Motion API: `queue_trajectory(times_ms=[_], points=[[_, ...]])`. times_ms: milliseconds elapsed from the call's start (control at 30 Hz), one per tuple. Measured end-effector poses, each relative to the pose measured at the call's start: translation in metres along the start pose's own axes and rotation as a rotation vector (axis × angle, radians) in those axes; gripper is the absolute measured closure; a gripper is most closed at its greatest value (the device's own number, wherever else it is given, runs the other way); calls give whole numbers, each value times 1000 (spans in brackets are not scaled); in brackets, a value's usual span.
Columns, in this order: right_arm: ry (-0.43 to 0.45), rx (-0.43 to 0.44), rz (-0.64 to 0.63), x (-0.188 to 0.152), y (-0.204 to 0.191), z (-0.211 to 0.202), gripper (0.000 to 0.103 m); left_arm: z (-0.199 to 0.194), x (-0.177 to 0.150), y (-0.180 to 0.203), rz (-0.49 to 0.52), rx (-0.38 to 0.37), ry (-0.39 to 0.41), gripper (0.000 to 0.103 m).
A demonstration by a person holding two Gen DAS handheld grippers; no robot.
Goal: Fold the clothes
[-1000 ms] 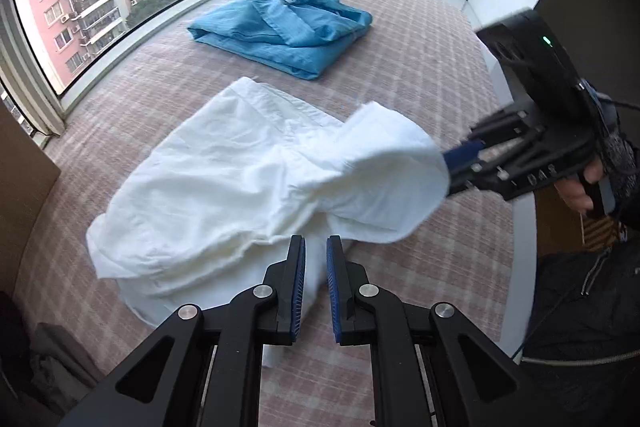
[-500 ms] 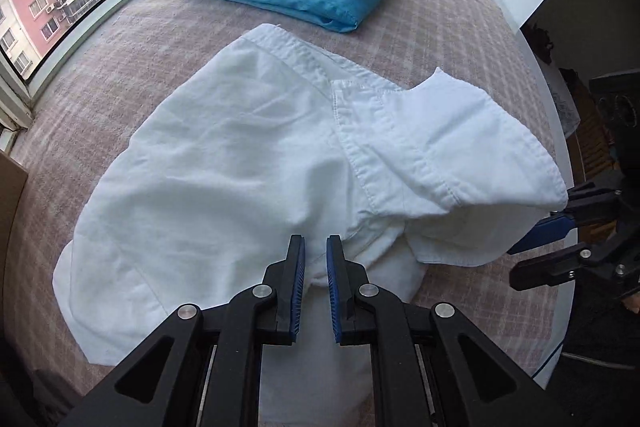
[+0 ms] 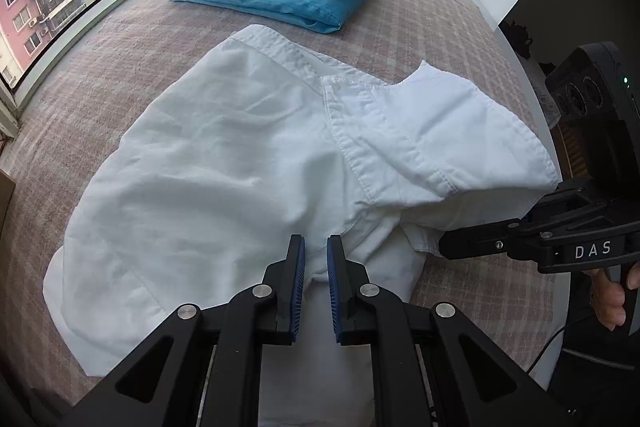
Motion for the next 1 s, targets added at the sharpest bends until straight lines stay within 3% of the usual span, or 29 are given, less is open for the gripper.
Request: queue_trajectory(times_ms=[133, 233, 333, 400, 467, 600, 667, 800, 900, 1000], points=[[-8, -128, -149, 4, -6, -23, 98, 0, 1, 1, 7, -2, -1, 92], [-4, -320, -336, 11, -15, -49, 98, 1, 3, 1, 6, -10, -2, 92], [57, -540, -543, 18, -34, -80, 101, 2, 3, 0, -5, -16, -5, 92], [85, -581, -635, 27, -52, -87, 101, 3, 2, -1, -14, -19, -7, 92], [56, -572, -649, 25, -48, -80, 101, 4, 2, -2, -23, -23, -9, 92], [-37, -351, -540, 13, -28, -50, 101, 4, 1, -2, -34, -21, -14, 92], [-85, -280, -476, 4, -12, -44, 100, 5, 0, -3, -43, -17, -22, 92], [-73, -262, -387, 5, 27, -59, 98, 6, -1, -5, -63, -8, -36, 91], [-42, -167, -319, 25, 43, -69, 90, 6, -2, -6, -77, -2, -47, 90], [-63, -164, -332, 38, 49, -52, 90, 7, -3, -7, -91, 4, -58, 89]])
Point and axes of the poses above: each gripper's, at about its wrist camera, not at the fingertips, and z roughly the way its jaws point, y to its right, x to its top, the point moved 10 cm from there along z, roughly the way its jaws point, and after that the axes turned 13 degrees about -y, right-handed, at the moved point
